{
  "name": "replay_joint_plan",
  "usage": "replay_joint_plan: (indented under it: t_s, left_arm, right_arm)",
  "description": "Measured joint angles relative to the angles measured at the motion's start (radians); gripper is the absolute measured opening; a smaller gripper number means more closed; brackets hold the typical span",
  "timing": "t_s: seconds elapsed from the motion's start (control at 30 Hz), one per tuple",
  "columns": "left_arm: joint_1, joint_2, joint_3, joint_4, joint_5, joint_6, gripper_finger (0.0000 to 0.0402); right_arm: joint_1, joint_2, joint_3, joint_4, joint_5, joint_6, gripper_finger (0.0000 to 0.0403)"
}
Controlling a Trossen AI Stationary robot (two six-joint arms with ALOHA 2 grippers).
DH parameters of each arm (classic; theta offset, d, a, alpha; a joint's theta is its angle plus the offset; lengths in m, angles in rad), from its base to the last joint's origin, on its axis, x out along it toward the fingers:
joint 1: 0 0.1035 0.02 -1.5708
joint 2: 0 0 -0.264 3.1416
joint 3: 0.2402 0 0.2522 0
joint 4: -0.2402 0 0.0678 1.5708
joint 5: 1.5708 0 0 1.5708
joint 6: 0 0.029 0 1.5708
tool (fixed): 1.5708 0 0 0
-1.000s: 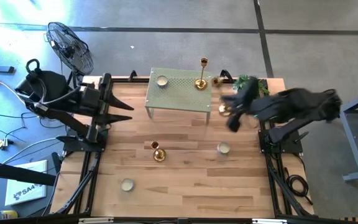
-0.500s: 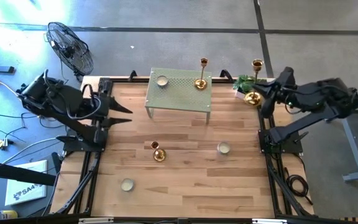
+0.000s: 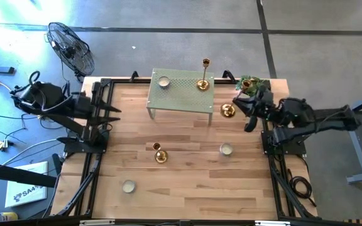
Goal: Stock candles and holders on shelf
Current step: Align the bottom gold candle holder with the other gold candle holder on the shelf
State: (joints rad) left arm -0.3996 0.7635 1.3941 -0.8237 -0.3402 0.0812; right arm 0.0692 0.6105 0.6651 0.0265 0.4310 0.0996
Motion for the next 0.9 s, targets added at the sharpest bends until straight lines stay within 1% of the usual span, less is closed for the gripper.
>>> replay_joint_plan:
  t_s: [0.1,0.2,0.3,0.4,0.5,0.63,0.73,0.9]
  left_arm:
    - [0.0,-0.07,-0.117,0.096,0.135,0.058,0.0108]
    - [0.0,-0.125,-0.213,0.173,0.296,0.091,0.0108]
    - [0.0,-0.162,-0.293,0.258,0.383,0.097,0.0108]
    - [0.0,-0.184,-0.346,0.327,0.388,0.097,0.0108]
    - [0.0,-0.191,-0.362,0.352,0.388,0.095,0.0108]
    - [0.0,-0.19,-0.364,0.36,0.382,0.095,0.0108]
    - [0.0,-0.19,-0.364,0.367,0.353,0.094,0.0108]
    - [0.0,-0.19,-0.364,0.371,0.281,0.094,0.0108]
  right_arm:
    - [-0.084,0.03,-0.017,0.002,-0.117,0.048,0.0002]
    - [-0.153,0.073,-0.013,0.034,-0.225,0.054,0.0002]
    - [-0.213,0.122,0.01,0.067,-0.324,0.039,0.0002]
    - [-0.269,0.18,0.037,0.067,-0.392,0.026,0.0002]
    - [-0.318,0.241,0.063,0.07,-0.484,0.013,0.0002]
    - [-0.376,0.313,0.069,0.17,-0.608,0.017,0.0002]
    - [-0.42,0.356,0.069,0.244,-0.673,0.011,0.0002]
    - [-0.51,0.411,0.069,0.252,-0.742,-0.003,0.0002]
